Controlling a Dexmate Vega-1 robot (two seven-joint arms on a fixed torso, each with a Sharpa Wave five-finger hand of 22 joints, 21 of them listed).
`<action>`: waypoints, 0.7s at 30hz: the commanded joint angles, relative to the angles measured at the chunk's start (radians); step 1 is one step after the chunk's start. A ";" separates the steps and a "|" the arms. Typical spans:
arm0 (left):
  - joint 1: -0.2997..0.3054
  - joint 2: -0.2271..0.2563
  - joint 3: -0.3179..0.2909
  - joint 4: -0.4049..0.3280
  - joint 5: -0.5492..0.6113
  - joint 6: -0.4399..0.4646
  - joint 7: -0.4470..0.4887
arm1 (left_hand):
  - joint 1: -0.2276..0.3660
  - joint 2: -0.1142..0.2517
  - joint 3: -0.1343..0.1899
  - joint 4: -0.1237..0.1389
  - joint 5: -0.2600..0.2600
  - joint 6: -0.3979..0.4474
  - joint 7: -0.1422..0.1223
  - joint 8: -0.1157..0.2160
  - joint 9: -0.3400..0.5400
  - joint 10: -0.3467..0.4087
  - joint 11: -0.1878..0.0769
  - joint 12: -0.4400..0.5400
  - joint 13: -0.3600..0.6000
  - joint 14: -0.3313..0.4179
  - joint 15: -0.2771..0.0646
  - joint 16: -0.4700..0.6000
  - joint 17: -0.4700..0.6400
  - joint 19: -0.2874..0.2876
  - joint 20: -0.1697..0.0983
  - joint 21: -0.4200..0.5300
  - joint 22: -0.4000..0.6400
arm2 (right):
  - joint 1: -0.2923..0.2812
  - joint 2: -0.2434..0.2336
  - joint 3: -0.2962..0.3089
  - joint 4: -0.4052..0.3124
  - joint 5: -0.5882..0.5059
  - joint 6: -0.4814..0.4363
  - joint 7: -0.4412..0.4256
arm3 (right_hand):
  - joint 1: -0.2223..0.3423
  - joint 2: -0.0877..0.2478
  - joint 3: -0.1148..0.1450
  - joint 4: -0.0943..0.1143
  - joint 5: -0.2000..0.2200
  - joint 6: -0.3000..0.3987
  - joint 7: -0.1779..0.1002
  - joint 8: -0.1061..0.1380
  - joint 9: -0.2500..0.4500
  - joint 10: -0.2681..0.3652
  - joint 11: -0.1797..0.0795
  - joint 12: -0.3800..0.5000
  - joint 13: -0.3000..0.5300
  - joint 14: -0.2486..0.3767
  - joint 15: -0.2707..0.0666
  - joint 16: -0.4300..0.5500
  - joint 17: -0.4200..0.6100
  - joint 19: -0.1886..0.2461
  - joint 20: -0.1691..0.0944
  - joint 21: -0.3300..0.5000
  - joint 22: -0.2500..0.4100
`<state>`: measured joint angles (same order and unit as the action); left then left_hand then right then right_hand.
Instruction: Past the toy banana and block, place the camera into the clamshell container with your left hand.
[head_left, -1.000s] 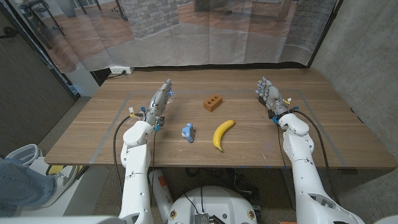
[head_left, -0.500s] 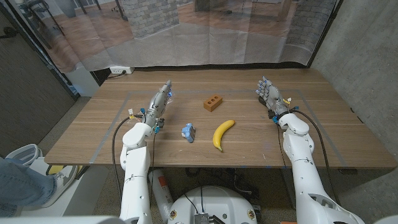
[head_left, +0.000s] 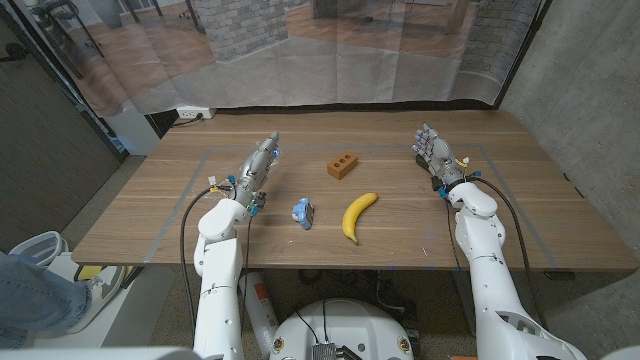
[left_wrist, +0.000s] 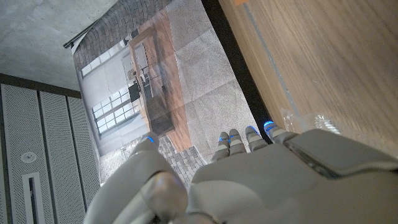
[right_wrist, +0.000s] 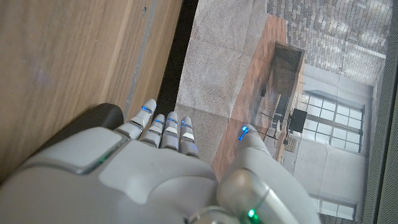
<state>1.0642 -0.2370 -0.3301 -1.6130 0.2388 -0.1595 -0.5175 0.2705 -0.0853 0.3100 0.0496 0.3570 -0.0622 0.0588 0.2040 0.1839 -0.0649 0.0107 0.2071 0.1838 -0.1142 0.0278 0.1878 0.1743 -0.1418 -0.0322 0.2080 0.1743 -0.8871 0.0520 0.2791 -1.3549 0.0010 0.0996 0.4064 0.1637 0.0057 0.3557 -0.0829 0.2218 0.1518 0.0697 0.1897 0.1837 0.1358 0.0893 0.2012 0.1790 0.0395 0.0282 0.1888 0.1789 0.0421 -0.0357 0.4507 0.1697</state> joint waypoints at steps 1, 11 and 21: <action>0.016 -0.003 0.005 -0.011 0.001 -0.010 0.000 | 0.013 0.002 0.002 -0.008 0.006 0.007 -0.002 0.006 0.002 0.004 0.000 0.005 0.002 0.005 0.004 0.005 0.006 0.004 0.001 -0.003 0.006 | 0.000 0.003 -0.002 -0.006 -0.002 0.001 -0.005 | 0.004 0.008 -0.002 -0.007 -0.001 0.005 -0.006 0.004 0.004 0.000 -0.008 0.004 0.004 0.004 0.000 0.002 0.005 0.009 -0.037 -0.007 0.006; 0.040 -0.006 0.009 -0.031 0.002 -0.028 -0.001 | 0.016 0.003 0.000 -0.009 0.005 0.009 -0.002 0.005 0.002 0.005 0.001 0.004 0.002 0.006 0.004 0.004 0.006 0.004 0.001 -0.003 0.006 | 0.000 0.007 -0.006 -0.004 -0.003 0.002 -0.008 | 0.005 0.009 -0.002 -0.008 -0.002 0.005 -0.006 0.004 0.004 0.000 -0.007 0.004 0.004 0.004 -0.001 0.002 0.004 0.010 -0.037 -0.011 0.006; 0.074 -0.015 0.016 -0.060 0.006 -0.042 0.002 | 0.018 0.005 -0.001 -0.010 0.005 0.013 -0.002 0.005 0.002 0.007 0.000 0.003 0.002 0.008 0.004 0.004 0.006 0.005 0.002 -0.004 0.006 | -0.001 0.011 -0.010 -0.003 -0.001 0.006 -0.006 | 0.004 0.010 -0.003 -0.009 -0.002 0.006 -0.005 0.004 0.004 0.000 -0.008 0.004 0.004 0.004 0.000 0.001 0.005 0.012 -0.037 -0.016 0.006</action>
<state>1.1070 -0.2441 -0.3208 -1.6473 0.2407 -0.1868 -0.5175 0.2784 -0.0773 0.3059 0.0455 0.3570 -0.0570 0.0534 0.2040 0.1838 -0.0650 0.0107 0.2070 0.1837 -0.1096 0.0324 0.1878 0.1794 -0.1418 -0.0322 0.2080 0.1743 -0.8866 0.0589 0.2741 -1.3580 -0.0007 0.0997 0.3999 0.1637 0.0057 0.3516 -0.0869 0.2219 0.1518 0.0697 0.1897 0.1837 0.1358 0.0893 0.2012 0.1790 0.0395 0.0283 0.1888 0.1789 0.0420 -0.0357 0.4353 0.1697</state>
